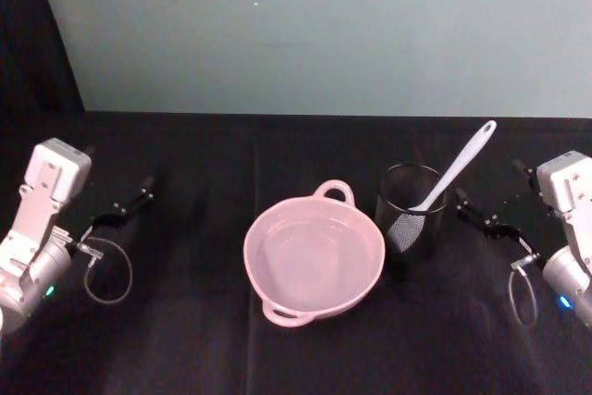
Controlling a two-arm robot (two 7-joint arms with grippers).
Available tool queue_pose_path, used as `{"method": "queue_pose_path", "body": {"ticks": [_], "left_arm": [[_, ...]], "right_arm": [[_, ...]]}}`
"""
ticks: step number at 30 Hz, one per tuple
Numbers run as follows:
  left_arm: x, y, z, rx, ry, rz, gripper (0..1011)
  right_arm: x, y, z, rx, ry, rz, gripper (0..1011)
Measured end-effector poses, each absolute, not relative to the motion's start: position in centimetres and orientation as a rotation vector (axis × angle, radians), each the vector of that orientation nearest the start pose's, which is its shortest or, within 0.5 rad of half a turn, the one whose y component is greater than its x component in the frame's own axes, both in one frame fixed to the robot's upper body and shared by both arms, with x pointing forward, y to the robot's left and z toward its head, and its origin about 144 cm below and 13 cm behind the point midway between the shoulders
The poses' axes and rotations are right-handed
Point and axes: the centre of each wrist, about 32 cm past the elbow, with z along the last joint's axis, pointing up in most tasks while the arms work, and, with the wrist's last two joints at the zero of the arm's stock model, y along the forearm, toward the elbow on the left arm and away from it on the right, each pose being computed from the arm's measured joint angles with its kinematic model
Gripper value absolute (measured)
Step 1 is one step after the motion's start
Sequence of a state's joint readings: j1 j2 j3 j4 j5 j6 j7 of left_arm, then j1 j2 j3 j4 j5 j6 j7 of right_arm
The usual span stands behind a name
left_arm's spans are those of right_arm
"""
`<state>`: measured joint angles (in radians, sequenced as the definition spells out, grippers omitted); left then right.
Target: Use the one hand to pick up the spoon and stir the clear water in the bowl.
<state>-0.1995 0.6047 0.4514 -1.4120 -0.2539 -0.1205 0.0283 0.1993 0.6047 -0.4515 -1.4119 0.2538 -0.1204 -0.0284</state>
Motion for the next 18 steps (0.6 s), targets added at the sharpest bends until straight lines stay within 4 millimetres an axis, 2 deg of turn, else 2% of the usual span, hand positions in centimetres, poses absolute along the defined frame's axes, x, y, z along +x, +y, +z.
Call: {"method": "queue_pose_path", "body": {"ticks": [18], "left_arm": [[48.86,30.97,113.98,0.304,-0.285,1.248,1005]], "right_arm": [[48.86,-30.97,113.98,-0.305,-0.285,-1.248,1004]]}}
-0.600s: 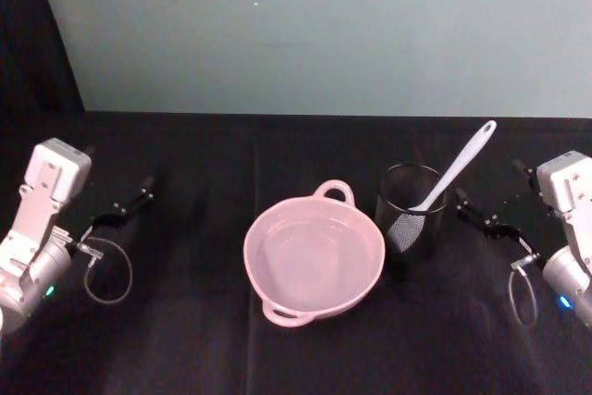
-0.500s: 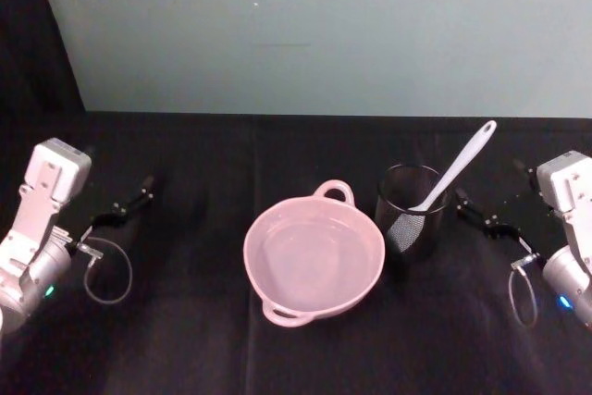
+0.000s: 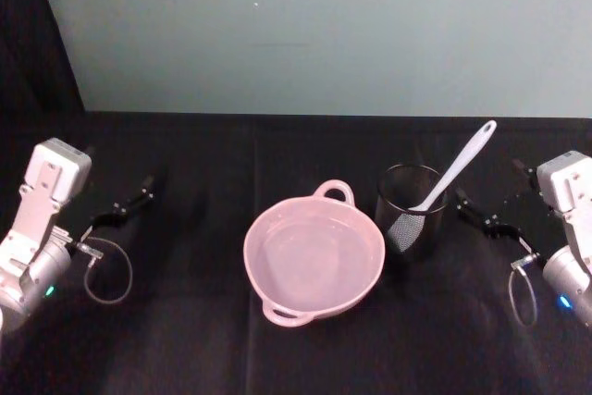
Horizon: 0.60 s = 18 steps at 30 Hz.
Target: Use the one hand to pick up the spoon and stir the clear water in the bowl.
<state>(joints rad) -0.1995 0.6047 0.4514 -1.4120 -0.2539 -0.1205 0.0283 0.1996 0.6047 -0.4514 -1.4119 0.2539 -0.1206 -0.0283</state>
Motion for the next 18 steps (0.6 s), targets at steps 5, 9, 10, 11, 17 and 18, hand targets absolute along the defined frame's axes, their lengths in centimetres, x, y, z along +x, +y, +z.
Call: {"method": "queue_pose_path", "body": {"ticks": [5,9,10,11,17,18], "left_arm": [[48.86,30.97,113.98,0.304,-0.285,1.248,1005],[48.86,30.96,113.98,0.304,-0.285,1.248,1005],[48.86,30.97,113.98,0.305,-0.285,1.248,1005],[48.86,30.97,113.98,0.305,-0.285,1.248,1005],[48.86,30.97,113.98,0.304,-0.285,1.248,1005],[48.86,30.97,113.98,0.304,-0.285,1.248,1005]], "right_arm": [[48.86,-30.97,113.98,-0.304,-0.285,-1.248,1004],[48.86,-30.97,113.98,-0.304,-0.285,-1.248,1004],[48.86,-30.97,113.98,-0.304,-0.285,-1.248,1004],[48.86,-30.97,113.98,-0.305,-0.285,-1.248,1004],[48.86,-30.96,113.98,-0.304,-0.285,-1.248,1004],[48.86,-30.97,113.98,-0.304,-0.285,-1.248,1004]]}}
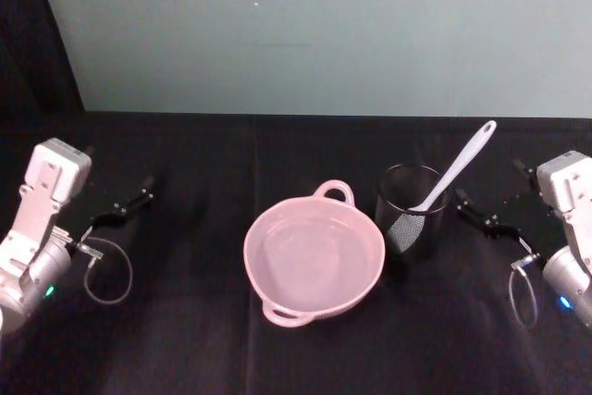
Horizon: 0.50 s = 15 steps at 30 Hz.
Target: Use the one hand to pick up the spoon and stir the clear water in the bowl.
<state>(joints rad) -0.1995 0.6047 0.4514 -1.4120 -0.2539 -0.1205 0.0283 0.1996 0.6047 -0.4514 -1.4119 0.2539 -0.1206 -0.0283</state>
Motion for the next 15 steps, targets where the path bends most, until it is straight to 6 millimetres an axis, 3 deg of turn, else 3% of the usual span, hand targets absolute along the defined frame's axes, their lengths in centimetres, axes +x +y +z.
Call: {"method": "queue_pose_path", "body": {"ticks": [9,15], "left_arm": [[48.9,31.0,114.0,0.304,-0.285,1.248,1005],[48.9,31.0,114.0,0.304,-0.285,1.248,1005]], "right_arm": [[47.3,-32.3,115.0,-0.355,-0.310,-1.291,1004],[45.6,-33.0,115.6,-0.276,-0.251,-1.293,1004]]}}
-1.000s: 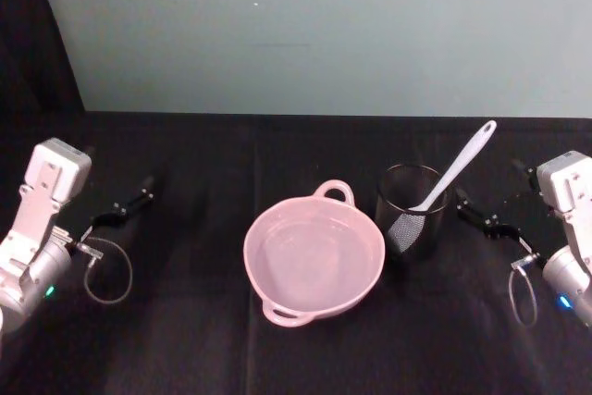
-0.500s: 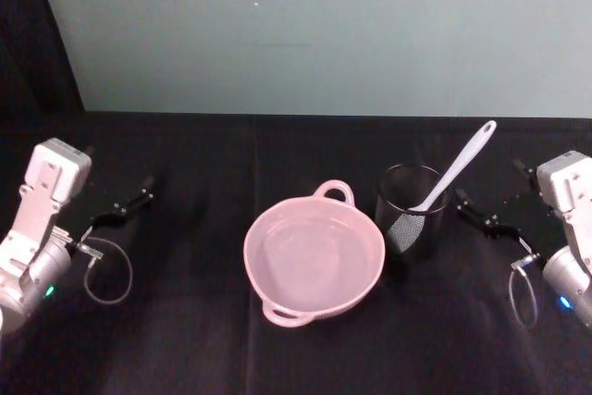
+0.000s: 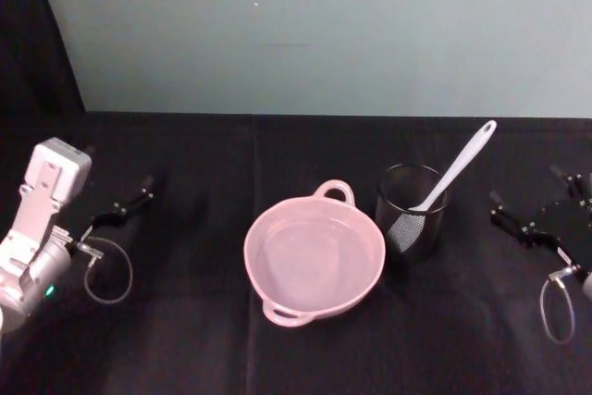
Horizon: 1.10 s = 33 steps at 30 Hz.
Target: Use the one hand to pick up the spoon and stir the clear water in the bowl.
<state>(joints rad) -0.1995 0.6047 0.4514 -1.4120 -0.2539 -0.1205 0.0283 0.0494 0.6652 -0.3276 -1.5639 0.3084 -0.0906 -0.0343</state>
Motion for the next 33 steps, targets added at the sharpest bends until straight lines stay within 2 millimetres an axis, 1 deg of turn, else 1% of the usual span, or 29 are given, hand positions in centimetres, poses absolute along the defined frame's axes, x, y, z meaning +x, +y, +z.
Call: {"method": "queue_pose_path", "body": {"ticks": [4,5,6,8,9,10,11,14,19,24,27,33], "left_arm": [[48.9,31.0,114.0,0.305,-0.285,1.248,1005],[48.9,31.0,114.0,0.304,-0.285,1.248,1005],[48.9,31.0,114.0,0.304,-0.285,1.248,1005],[48.9,31.0,114.0,0.304,-0.285,1.248,1005],[48.9,31.0,114.0,0.304,-0.285,1.248,1005],[48.9,31.0,114.0,0.304,-0.285,1.248,1005],[48.9,31.0,114.0,0.304,-0.285,1.248,1005],[48.9,31.0,114.0,0.304,-0.285,1.248,1005],[48.9,31.0,114.0,0.304,-0.285,1.248,1005],[48.9,31.0,114.0,0.305,-0.285,1.248,1005],[48.9,31.0,114.0,0.304,-0.285,1.248,1005],[48.9,31.0,114.0,0.304,-0.285,1.248,1005]], "right_arm": [[44.9,-33.4,116.2,-0.164,-0.177,-1.266,1004],[44.7,-33.6,116.4,-0.112,-0.139,-1.252,1004],[44.7,-33.6,116.4,-0.112,-0.139,-1.252,1004],[44.5,-33.8,116.6,0.002,-0.038,-1.221,1004],[44.5,-33.9,116.6,0.026,-0.013,-1.214,1004],[44.6,-34.0,116.6,0.084,0.048,-1.199,1004],[44.6,-34.0,116.6,0.084,0.048,-1.199,1004],[44.7,-34.2,116.4,0.198,0.170,-1.170,1004],[45.2,-34.4,116.3,0.295,0.316,-1.128,1004],[46.3,-34.4,116.5,0.333,0.436,-1.076,1004],[46.9,-34.3,116.7,0.332,0.466,-1.053,1004],[49.0,-34.2,116.8,0.335,0.543,-1.007,1004]]}}
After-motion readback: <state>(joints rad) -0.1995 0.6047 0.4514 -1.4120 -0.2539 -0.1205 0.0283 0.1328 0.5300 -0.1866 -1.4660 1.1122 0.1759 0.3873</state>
